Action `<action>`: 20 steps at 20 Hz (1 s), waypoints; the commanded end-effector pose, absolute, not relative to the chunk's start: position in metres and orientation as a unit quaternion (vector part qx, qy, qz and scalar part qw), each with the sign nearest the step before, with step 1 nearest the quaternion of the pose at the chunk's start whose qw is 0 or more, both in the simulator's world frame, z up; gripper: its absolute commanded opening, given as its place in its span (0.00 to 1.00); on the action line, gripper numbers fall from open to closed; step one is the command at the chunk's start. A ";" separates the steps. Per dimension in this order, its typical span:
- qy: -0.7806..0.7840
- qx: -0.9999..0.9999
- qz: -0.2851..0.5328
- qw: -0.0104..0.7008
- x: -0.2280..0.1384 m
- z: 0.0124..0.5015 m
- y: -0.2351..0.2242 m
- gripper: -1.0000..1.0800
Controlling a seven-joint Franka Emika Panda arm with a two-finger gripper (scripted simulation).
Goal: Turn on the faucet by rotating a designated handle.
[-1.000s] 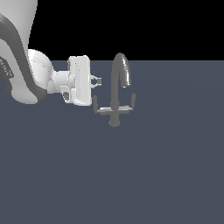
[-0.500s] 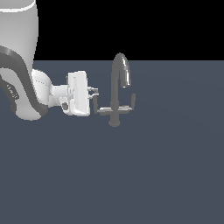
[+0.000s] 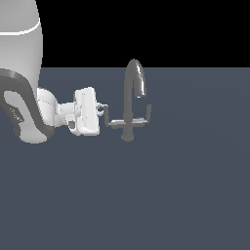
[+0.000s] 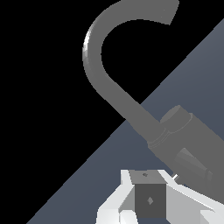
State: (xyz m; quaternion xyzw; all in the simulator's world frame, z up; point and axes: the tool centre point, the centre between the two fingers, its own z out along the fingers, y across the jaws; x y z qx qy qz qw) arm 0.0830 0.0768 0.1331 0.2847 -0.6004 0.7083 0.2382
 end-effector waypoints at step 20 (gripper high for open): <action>-0.596 0.290 0.708 0.243 0.056 0.140 0.073 0.00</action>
